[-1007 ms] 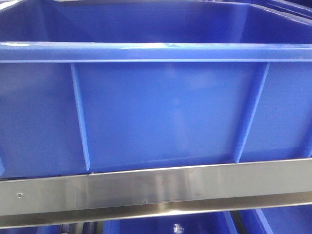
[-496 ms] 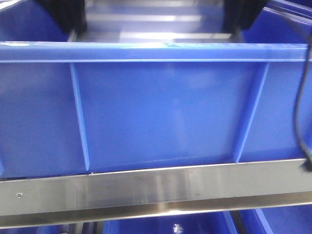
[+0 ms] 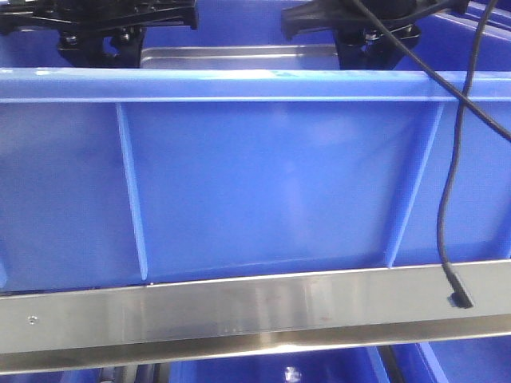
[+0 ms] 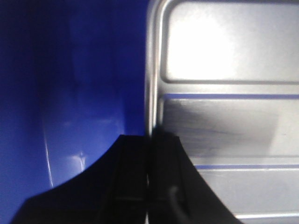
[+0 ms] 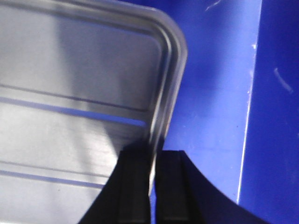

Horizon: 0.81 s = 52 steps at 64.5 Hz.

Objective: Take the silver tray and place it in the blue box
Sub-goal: 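Lower the silver tray into the blue bin with both grippers, then open both grippers to release the silver tray in the bin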

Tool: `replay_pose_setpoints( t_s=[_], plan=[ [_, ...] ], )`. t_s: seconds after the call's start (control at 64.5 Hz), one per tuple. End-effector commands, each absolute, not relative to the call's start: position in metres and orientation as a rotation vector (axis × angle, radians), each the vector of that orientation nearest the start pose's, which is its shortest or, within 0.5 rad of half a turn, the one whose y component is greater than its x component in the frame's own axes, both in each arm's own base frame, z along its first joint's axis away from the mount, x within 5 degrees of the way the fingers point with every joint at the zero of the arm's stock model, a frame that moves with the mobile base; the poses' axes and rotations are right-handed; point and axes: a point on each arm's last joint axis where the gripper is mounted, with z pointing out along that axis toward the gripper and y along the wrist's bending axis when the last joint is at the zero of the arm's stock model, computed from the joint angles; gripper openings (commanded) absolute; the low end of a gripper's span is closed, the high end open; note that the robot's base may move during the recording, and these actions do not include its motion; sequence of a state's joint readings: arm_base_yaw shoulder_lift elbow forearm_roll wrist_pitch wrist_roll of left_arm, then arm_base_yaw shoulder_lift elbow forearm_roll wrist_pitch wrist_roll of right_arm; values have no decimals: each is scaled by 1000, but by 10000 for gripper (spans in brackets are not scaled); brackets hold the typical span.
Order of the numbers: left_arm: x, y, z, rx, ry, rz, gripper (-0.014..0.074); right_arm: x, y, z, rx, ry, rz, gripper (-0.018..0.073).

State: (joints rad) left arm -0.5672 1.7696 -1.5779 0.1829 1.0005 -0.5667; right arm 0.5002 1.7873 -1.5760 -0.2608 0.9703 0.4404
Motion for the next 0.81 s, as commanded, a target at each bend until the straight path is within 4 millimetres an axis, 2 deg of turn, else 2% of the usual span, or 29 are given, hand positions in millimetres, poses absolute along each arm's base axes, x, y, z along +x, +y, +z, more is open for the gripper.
replay_pose_setpoints(
  t_s=[0.0, 0.046, 0.17, 0.248, 0.294, 0.356, 0.434, 0.558, 0.666, 0.744, 0.79],
  plan=[
    [332, -197, 341, 104, 2497, -239, 33, 350, 168, 337, -240, 2471, 24, 183],
    [332, -198, 341, 109, 2492, -253, 102, 349, 168, 337, -239, 2476, 21, 248],
    [333, -201, 342, 134, 2470, -293, 328, 348, 167, 336, -238, 2487, 12, 510],
    [334, -202, 343, 134, 2461, -302, 444, 348, 167, 337, -238, 2486, 9, 607],
    [333, -202, 343, 132, 2462, -307, 495, 347, 166, 338, -238, 2484, 9, 627],
    [332, -203, 343, 128, 2467, -323, 536, 346, 165, 340, -236, 2479, 11, 622],
    [331, -203, 344, 135, 2473, -331, 536, 344, 164, 345, -232, 2467, 18, 622],
    [322, -200, 357, 137, 2448, -352, 535, 335, 159, 361, -221, 2429, 39, 610],
    [307, -195, 381, 153, 2389, -377, 504, 322, 152, 381, -207, 2387, 59, 518],
    [291, -187, 401, 181, 2337, -355, 449, 312, 147, 395, -196, 2358, 74, 410],
    [279, -179, 416, 201, 2297, -330, 407, 305, 142, 404, -189, 2339, 83, 307]
  ],
)
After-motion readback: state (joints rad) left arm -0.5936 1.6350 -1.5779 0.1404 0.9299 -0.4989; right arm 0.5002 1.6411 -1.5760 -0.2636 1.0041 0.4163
